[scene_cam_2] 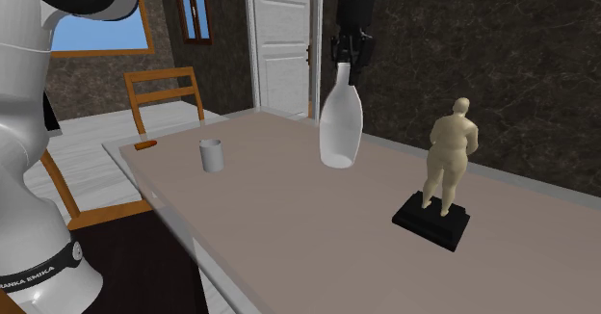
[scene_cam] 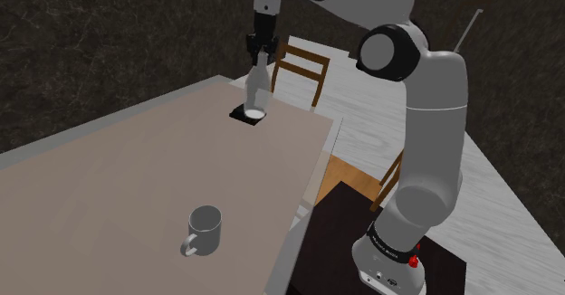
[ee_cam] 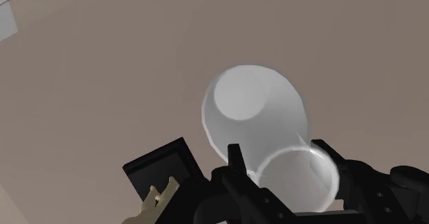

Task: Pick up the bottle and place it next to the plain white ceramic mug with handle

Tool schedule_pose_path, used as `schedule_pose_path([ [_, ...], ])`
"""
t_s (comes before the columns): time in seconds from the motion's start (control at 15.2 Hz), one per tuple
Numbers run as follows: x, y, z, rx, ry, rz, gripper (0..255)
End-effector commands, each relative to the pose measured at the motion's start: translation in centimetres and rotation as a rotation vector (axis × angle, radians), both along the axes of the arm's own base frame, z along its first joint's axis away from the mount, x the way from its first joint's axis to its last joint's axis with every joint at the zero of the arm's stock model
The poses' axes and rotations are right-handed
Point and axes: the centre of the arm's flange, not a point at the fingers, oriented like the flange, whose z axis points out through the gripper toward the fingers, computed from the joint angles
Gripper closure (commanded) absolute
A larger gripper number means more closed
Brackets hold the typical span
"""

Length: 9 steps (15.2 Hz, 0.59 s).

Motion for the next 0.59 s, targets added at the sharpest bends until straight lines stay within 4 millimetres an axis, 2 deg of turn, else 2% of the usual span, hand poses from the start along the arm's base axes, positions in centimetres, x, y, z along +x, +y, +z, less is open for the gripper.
schedule_pose_path([
  [0.0, 0.0, 0.0, 1.0, 0.0, 0.0, 0.0, 255],
  [0.2, 0.0, 0.0, 2.1, 0.0, 0.0, 0.0, 255],
  [0.53, -3.7, 4.9, 4.6, 0.0, 0.0, 0.0, 255],
])
